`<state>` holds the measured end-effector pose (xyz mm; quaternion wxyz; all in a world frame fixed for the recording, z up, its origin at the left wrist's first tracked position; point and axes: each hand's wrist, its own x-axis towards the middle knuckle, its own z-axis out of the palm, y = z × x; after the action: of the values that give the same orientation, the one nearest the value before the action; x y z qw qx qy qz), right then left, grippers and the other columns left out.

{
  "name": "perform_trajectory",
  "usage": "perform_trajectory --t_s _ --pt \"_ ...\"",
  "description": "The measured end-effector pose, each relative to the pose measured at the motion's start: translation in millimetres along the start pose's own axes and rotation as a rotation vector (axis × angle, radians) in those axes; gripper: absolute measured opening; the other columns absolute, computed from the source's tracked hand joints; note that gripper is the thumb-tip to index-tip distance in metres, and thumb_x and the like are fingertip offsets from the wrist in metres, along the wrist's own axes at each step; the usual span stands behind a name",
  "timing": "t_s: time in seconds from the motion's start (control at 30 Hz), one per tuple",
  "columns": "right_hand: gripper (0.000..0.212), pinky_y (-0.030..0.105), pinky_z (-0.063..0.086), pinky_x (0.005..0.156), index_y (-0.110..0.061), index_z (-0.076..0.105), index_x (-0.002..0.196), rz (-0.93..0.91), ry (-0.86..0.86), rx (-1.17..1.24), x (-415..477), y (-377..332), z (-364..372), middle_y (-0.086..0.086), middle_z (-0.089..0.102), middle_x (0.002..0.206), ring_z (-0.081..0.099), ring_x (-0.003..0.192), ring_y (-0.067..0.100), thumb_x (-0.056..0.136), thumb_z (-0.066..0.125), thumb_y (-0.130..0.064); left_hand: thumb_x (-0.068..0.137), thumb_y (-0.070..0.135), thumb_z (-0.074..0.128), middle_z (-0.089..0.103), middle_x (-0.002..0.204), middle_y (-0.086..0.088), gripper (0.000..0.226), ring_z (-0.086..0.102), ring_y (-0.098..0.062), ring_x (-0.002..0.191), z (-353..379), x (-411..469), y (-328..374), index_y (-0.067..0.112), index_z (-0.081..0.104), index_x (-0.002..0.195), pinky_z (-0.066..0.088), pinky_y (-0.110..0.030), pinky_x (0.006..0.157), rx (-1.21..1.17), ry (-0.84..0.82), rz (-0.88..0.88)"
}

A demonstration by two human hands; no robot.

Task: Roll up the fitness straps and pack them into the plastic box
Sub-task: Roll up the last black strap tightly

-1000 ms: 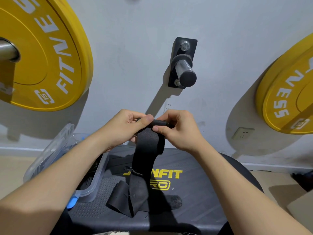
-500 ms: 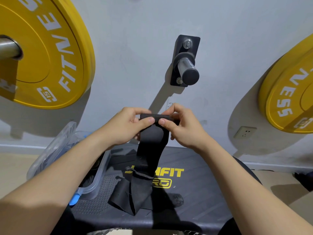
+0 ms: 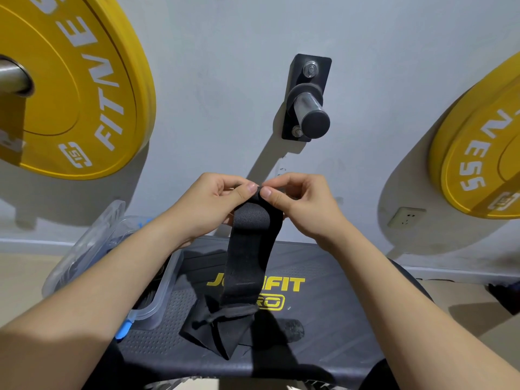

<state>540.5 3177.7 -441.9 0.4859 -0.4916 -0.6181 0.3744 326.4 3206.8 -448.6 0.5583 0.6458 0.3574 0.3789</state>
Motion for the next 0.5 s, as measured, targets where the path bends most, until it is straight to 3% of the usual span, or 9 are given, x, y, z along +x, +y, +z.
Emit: perform_trajectory --t_s 0.1,0.23,0.33,0.4,0.47,0.5 --pt "0.009 0.035 0.056 0.060 -0.016 0.080 0.100 0.002 -0.021 -0.029 -1.3 1.0 0.1 0.029 0.069 0.077 0.063 0.063 0.022 0.094 0.084 -0.021 0.110 0.013 0.059 0.081 0.090 -0.002 0.022 0.073 -0.003 0.074 0.2 -0.4 -1.5 0.006 0.077 0.121 0.054 -0.014 0.059 -0.002 0.020 0.016" --pt "0.017 0.035 0.058 0.060 -0.018 0.079 0.100 0.081 -0.080 0.006 -1.5 4.9 -4.6 0.022 0.069 0.074 0.064 0.062 0.021 0.095 0.083 -0.033 0.105 0.002 0.066 0.083 0.105 -0.007 0.026 0.078 -0.012 0.093 -3.6 -1.2 -2.9 0.012 0.078 0.125 0.061 -0.022 0.076 0.016 0.037 0.066" --pt "0.011 0.032 0.056 0.064 -0.017 0.080 0.098 0.069 -0.059 -0.016 -0.5 6.9 -4.8 0.021 0.072 0.079 0.066 0.065 0.017 0.092 0.087 -0.023 0.098 -0.004 0.073 0.083 0.109 -0.008 0.033 0.080 -0.017 0.097 -6.2 -2.6 -3.6 0.014 0.076 0.125 0.061 -0.023 0.081 0.038 0.031 0.072" --pt "0.016 0.031 0.057 0.067 -0.018 0.080 0.095 0.038 -0.024 0.000 0.4 6.0 -5.8 0.023 0.075 0.087 0.069 0.071 0.016 0.085 0.091 -0.018 0.099 0.003 0.075 0.083 0.109 -0.009 0.026 0.080 -0.016 0.095 -6.7 -1.3 -2.7 0.013 0.076 0.123 0.061 -0.021 0.079 0.054 0.019 0.069" --pt "0.020 0.034 0.059 0.067 -0.021 0.078 0.090 0.004 -0.011 0.013 0.3 5.4 -5.4 0.024 0.076 0.093 0.070 0.073 0.017 0.080 0.094 -0.015 0.102 0.028 0.071 0.082 0.101 -0.005 0.019 0.076 -0.011 0.088 -6.7 -0.8 -1.2 0.018 0.080 0.115 0.059 -0.020 0.075 0.090 -0.009 0.043" --pt "0.023 0.038 0.061 0.069 -0.024 0.077 0.087 -0.011 -0.011 -0.013 0.0 5.8 -4.1 0.022 0.076 0.094 0.070 0.073 0.018 0.079 0.095 -0.013 0.101 0.040 0.067 0.080 0.095 -0.004 0.027 0.072 -0.009 0.085 -6.2 -0.6 -1.8 0.020 0.082 0.110 0.058 -0.020 0.073 0.113 -0.027 0.027"
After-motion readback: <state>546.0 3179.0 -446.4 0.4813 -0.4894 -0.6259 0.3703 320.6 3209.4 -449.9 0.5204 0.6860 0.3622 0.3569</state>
